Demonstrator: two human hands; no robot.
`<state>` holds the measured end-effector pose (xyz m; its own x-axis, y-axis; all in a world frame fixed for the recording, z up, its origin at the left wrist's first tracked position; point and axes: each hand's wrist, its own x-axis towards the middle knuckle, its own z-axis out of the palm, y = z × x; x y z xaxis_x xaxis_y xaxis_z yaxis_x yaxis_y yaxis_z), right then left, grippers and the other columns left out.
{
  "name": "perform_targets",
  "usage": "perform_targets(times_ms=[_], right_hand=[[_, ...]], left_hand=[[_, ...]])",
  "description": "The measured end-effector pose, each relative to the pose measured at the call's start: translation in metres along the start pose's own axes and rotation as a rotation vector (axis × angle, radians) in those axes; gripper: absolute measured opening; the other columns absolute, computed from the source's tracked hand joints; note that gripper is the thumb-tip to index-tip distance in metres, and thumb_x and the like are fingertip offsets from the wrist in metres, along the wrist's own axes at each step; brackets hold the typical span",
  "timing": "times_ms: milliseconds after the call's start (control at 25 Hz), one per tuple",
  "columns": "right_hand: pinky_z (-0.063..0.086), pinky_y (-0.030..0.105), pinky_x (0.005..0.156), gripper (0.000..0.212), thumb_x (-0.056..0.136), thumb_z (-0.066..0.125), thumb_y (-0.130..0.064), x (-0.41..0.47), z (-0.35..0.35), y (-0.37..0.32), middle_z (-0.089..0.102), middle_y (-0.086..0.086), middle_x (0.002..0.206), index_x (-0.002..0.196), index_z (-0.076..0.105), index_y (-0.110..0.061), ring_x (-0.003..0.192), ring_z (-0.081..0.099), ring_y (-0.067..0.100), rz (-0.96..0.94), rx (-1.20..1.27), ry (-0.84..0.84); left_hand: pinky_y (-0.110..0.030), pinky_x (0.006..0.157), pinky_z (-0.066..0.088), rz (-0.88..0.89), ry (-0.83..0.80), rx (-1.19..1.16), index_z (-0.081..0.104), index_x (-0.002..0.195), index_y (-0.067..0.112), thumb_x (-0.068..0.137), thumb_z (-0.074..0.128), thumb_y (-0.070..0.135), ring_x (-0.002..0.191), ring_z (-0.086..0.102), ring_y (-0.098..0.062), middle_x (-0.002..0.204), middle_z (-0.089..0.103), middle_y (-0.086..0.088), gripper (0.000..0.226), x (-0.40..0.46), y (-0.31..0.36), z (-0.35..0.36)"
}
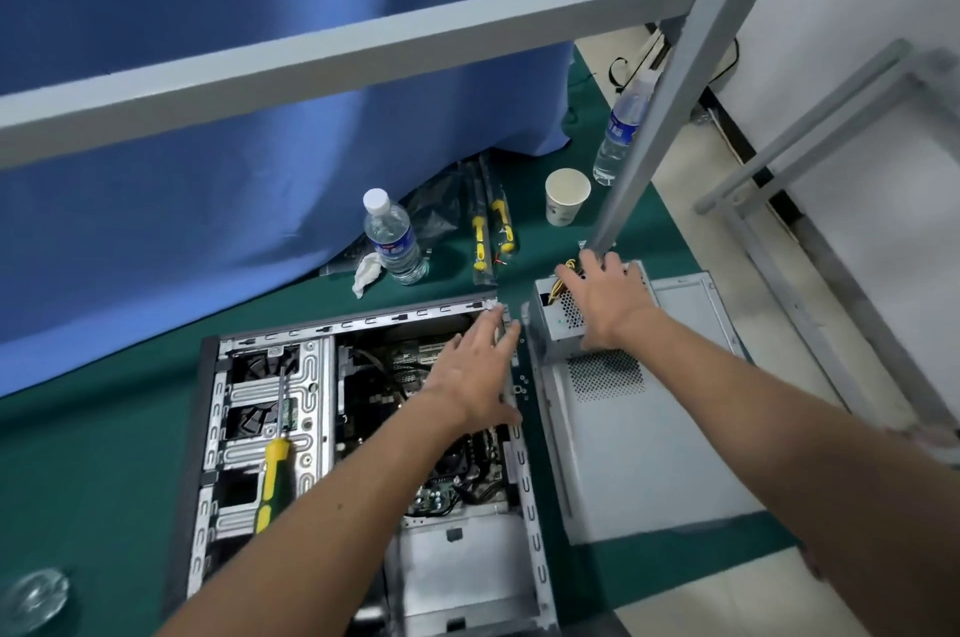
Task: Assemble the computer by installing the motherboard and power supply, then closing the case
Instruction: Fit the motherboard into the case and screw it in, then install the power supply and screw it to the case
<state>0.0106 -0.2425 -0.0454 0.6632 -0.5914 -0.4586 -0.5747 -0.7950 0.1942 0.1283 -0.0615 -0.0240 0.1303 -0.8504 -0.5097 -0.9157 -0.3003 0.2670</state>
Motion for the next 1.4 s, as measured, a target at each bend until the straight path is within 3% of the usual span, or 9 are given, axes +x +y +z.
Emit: perform_targets(times_ms=[240, 480, 600, 720, 840, 960, 1080, 1240, 1400], right_hand=[[0.033, 0.062, 0.107, 0.116, 0.064, 0.085, -0.05, 0.001, 0.013, 0.002, 0.025, 0.009, 0.151, 0.151, 0.015, -0.019, 0.136, 0.03, 0.04, -0.063, 0.039, -0.003], [0.039, 0.053, 0.095, 0.107, 0.062, 0.082, -0.053, -0.011, 0.026, 0.005, 0.031, 0.008, 0.143, 0.146, 0.02, -0.026, 0.129, 0.035, 0.037, -0.061, -0.024, 0.066], [0.04, 0.051, 0.095, 0.106, 0.061, 0.083, -0.052, -0.023, 0.03, 0.007, 0.033, 0.009, 0.141, 0.144, 0.023, -0.027, 0.125, 0.038, 0.034, -0.069, -0.017, 0.107], [0.043, 0.045, 0.095, 0.111, 0.059, 0.086, -0.052, -0.043, 0.02, 0.025, 0.036, 0.008, 0.14, 0.146, 0.022, -0.028, 0.123, 0.042, 0.031, -0.001, 0.101, 0.132], [0.045, 0.046, 0.096, 0.11, 0.055, 0.086, -0.051, -0.07, -0.006, 0.043, 0.039, 0.005, 0.136, 0.145, 0.026, -0.03, 0.12, 0.042, 0.029, 0.115, 0.296, 0.21], [0.044, 0.046, 0.096, 0.107, 0.052, 0.085, -0.05, -0.101, -0.043, 0.044, 0.038, 0.003, 0.133, 0.142, 0.029, -0.032, 0.119, 0.04, 0.028, 0.127, 0.39, 0.331], [0.042, 0.042, 0.096, 0.107, 0.049, 0.085, -0.054, -0.135, -0.076, 0.036, 0.041, -0.002, 0.126, 0.141, 0.035, -0.032, 0.118, 0.042, 0.024, 0.119, 0.544, 0.496], [0.038, 0.028, 0.1, 0.114, 0.043, 0.088, -0.058, -0.183, -0.106, 0.005, 0.044, -0.013, 0.125, 0.143, 0.04, -0.033, 0.117, 0.045, 0.006, 0.138, 1.145, 0.646], [0.056, 0.027, 0.08, 0.078, 0.044, 0.094, -0.043, -0.218, -0.127, -0.045, 0.07, -0.013, 0.114, 0.114, 0.06, -0.043, 0.105, 0.067, 0.009, -0.011, 1.701, 0.682]], left_hand=[[-0.041, 0.123, 0.02, -0.066, -0.02, 0.063, 0.011, 0.158, 0.016, 0.076, 0.081, 0.043, 0.153, -0.004, -0.022, 0.163, -0.022, -0.005, 0.111, 0.014, 0.014, 0.011], [-0.04, 0.118, 0.026, -0.115, -0.014, 0.099, 0.026, 0.153, 0.018, 0.074, 0.082, 0.046, 0.153, 0.002, -0.022, 0.164, -0.02, -0.003, 0.101, 0.021, 0.017, 0.012], [-0.044, 0.12, 0.021, -0.126, -0.024, 0.148, 0.033, 0.149, 0.019, 0.076, 0.08, 0.047, 0.152, -0.01, -0.022, 0.163, -0.022, -0.006, 0.092, 0.022, 0.018, 0.017], [-0.045, 0.121, 0.016, -0.131, -0.014, 0.138, 0.036, 0.15, 0.022, 0.08, 0.077, 0.045, 0.151, -0.015, -0.022, 0.163, -0.023, -0.007, 0.085, 0.021, 0.016, 0.021], [-0.043, 0.122, 0.018, -0.12, 0.08, 0.04, 0.04, 0.149, 0.022, 0.086, 0.073, 0.033, 0.153, -0.007, -0.021, 0.164, -0.015, -0.005, 0.072, 0.01, 0.02, 0.033], [-0.04, 0.119, 0.03, -0.164, 0.185, -0.142, 0.036, 0.152, 0.023, 0.091, 0.069, 0.024, 0.152, 0.016, -0.023, 0.166, -0.007, -0.001, 0.069, -0.009, 0.028, 0.045], [-0.037, 0.115, 0.036, -0.154, 0.204, -0.512, 0.028, 0.155, 0.024, 0.087, 0.074, 0.028, 0.141, 0.039, -0.023, 0.166, 0.001, 0.004, 0.081, -0.029, 0.034, 0.042], [-0.037, 0.109, 0.043, -0.086, 0.27, -1.102, 0.021, 0.157, 0.022, 0.084, 0.078, 0.031, 0.136, 0.044, -0.023, 0.157, 0.029, -0.008, 0.093, -0.07, 0.029, 0.021], [-0.036, 0.092, 0.051, -0.13, 0.287, -1.528, 0.032, 0.151, 0.022, 0.079, 0.077, 0.046, 0.119, 0.058, -0.018, 0.137, 0.055, -0.003, 0.088, -0.121, 0.002, -0.004]])
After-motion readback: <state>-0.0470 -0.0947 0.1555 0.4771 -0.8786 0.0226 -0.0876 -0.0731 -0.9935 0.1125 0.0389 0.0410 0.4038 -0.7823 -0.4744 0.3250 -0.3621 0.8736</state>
